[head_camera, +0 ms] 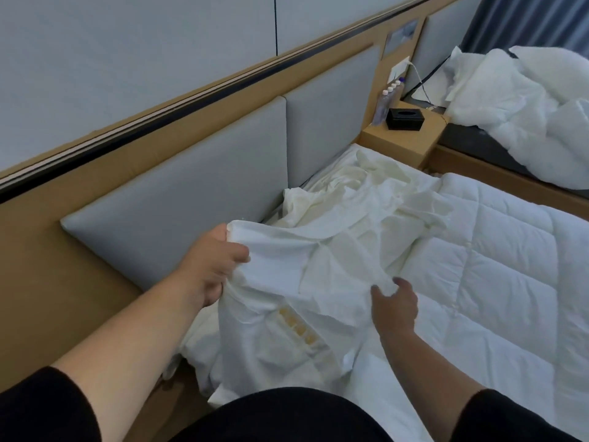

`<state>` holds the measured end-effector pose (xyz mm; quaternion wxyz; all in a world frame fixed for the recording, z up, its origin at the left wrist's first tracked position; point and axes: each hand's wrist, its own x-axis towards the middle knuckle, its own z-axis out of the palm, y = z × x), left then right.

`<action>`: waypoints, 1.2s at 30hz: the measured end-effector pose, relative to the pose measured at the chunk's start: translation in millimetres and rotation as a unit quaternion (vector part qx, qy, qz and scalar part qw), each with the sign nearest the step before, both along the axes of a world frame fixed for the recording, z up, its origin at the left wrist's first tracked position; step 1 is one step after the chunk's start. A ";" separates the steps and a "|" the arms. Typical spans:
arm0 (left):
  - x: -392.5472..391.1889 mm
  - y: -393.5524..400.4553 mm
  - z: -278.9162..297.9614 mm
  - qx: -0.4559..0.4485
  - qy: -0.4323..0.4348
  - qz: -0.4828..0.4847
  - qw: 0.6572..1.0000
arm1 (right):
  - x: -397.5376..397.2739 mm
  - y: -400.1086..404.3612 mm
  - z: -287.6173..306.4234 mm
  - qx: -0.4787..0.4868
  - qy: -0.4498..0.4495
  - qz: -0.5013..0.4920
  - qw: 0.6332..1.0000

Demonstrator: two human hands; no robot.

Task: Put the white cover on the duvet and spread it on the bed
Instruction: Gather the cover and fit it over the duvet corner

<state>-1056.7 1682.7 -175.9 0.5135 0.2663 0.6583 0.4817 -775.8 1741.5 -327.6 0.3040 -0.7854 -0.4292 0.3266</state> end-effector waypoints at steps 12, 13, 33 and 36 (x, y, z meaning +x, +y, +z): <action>18.1 14.2 -16.6 -0.062 0.078 0.082 0.992 | -58.6 -53.8 33.3 -0.177 0.053 0.593 0.784; 19.8 14.1 -23.1 -0.078 0.071 0.074 0.992 | -51.4 -52.8 27.8 -0.184 0.046 0.581 0.792; 116.7 -61.5 -79.6 -0.209 -0.234 -0.293 0.903 | 3.1 -270.4 -17.4 -0.266 0.081 0.194 0.941; 139.1 -79.0 -90.1 -0.210 -0.181 -0.357 0.892 | 7.0 -320.8 -7.6 -0.274 0.118 0.128 0.946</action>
